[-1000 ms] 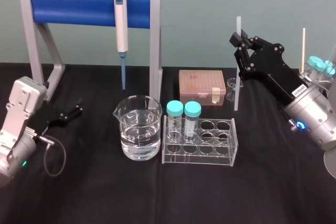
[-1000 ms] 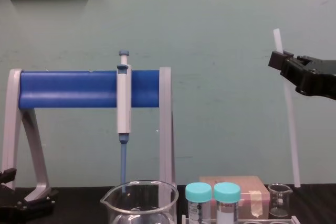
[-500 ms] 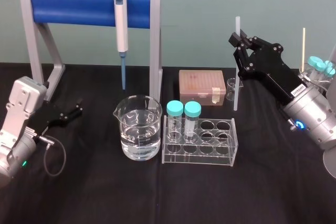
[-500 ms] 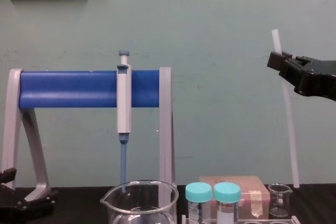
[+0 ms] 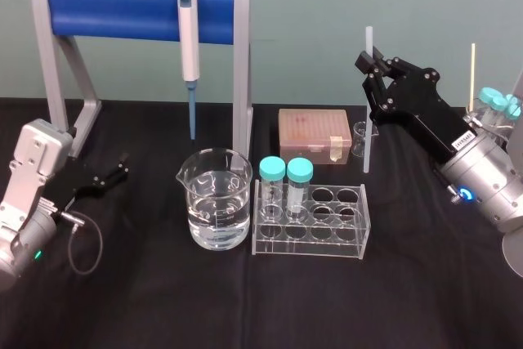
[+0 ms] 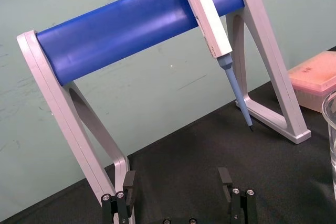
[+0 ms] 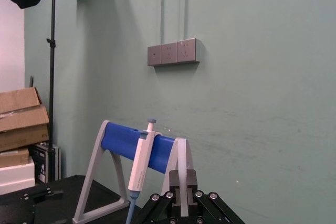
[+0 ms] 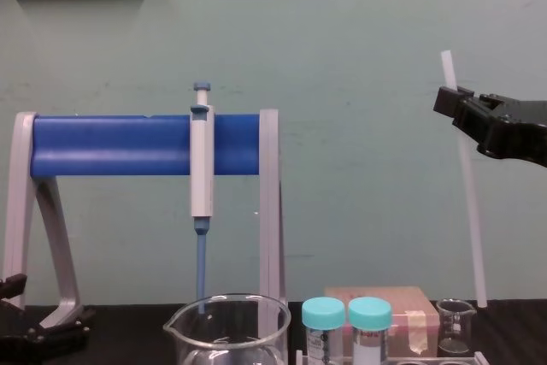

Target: Pick up the stirring rod with one hand, then place it down.

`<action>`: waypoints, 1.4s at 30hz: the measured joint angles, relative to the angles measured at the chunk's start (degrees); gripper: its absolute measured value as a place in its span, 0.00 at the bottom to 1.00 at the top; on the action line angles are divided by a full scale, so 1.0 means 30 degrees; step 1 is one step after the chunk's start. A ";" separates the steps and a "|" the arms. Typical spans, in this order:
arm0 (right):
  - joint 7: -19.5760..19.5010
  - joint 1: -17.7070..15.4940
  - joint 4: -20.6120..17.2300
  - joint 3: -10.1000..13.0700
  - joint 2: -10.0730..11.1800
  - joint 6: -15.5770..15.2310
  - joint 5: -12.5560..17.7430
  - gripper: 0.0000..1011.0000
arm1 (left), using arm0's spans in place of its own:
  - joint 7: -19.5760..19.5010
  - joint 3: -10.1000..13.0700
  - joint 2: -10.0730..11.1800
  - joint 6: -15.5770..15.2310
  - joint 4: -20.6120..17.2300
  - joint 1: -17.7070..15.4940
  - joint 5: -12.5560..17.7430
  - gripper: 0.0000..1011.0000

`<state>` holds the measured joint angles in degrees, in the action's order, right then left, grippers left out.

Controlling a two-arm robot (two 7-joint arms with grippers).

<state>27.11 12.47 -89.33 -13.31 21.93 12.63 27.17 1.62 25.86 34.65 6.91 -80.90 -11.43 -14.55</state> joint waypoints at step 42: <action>0.0066 0.0091 0.0595 -0.0275 -0.0162 0.0050 -0.0097 0.07 | 0.0001 -0.0001 0.0000 0.0000 0.0000 0.0000 -0.0001 0.99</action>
<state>27.31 12.74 -87.54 -14.13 21.45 12.78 26.88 1.62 25.86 34.65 6.91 -80.90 -11.43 -14.55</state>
